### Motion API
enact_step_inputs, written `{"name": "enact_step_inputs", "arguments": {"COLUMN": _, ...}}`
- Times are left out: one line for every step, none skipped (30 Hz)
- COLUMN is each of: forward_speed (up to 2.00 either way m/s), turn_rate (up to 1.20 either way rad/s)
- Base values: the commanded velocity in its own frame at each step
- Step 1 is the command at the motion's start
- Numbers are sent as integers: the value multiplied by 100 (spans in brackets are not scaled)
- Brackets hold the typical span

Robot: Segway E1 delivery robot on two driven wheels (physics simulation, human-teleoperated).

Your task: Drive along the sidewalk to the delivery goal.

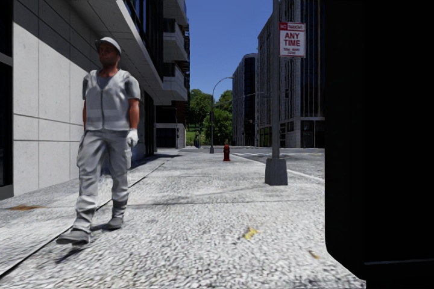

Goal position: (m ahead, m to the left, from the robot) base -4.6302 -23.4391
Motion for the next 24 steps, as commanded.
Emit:
{"name": "enact_step_inputs", "arguments": {"forward_speed": 200, "turn_rate": 0}}
{"name": "enact_step_inputs", "arguments": {"forward_speed": 200, "turn_rate": 0}}
{"name": "enact_step_inputs", "arguments": {"forward_speed": 200, "turn_rate": 0}}
{"name": "enact_step_inputs", "arguments": {"forward_speed": 200, "turn_rate": 0}}
{"name": "enact_step_inputs", "arguments": {"forward_speed": 200, "turn_rate": 0}}
{"name": "enact_step_inputs", "arguments": {"forward_speed": 200, "turn_rate": 0}}
{"name": "enact_step_inputs", "arguments": {"forward_speed": 200, "turn_rate": -13}}
{"name": "enact_step_inputs", "arguments": {"forward_speed": 200, "turn_rate": -46}}
{"name": "enact_step_inputs", "arguments": {"forward_speed": 200, "turn_rate": -67}}
{"name": "enact_step_inputs", "arguments": {"forward_speed": 200, "turn_rate": -67}}
{"name": "enact_step_inputs", "arguments": {"forward_speed": 200, "turn_rate": -80}}
{"name": "enact_step_inputs", "arguments": {"forward_speed": 200, "turn_rate": -84}}
{"name": "enact_step_inputs", "arguments": {"forward_speed": 200, "turn_rate": -85}}
{"name": "enact_step_inputs", "arguments": {"forward_speed": 200, "turn_rate": -85}}
{"name": "enact_step_inputs", "arguments": {"forward_speed": 200, "turn_rate": -38}}
{"name": "enact_step_inputs", "arguments": {"forward_speed": 200, "turn_rate": -4}}
{"name": "enact_step_inputs", "arguments": {"forward_speed": 200, "turn_rate": -4}}
{"name": "enact_step_inputs", "arguments": {"forward_speed": 200, "turn_rate": 0}}
{"name": "enact_step_inputs", "arguments": {"forward_speed": 200, "turn_rate": 0}}
{"name": "enact_step_inputs", "arguments": {"forward_speed": 200, "turn_rate": 0}}
{"name": "enact_step_inputs", "arguments": {"forward_speed": 200, "turn_rate": 0}}
{"name": "enact_step_inputs", "arguments": {"forward_speed": 200, "turn_rate": 0}}
{"name": "enact_step_inputs", "arguments": {"forward_speed": 200, "turn_rate": 0}}
{"name": "enact_step_inputs", "arguments": {"forward_speed": 200, "turn_rate": 0}}
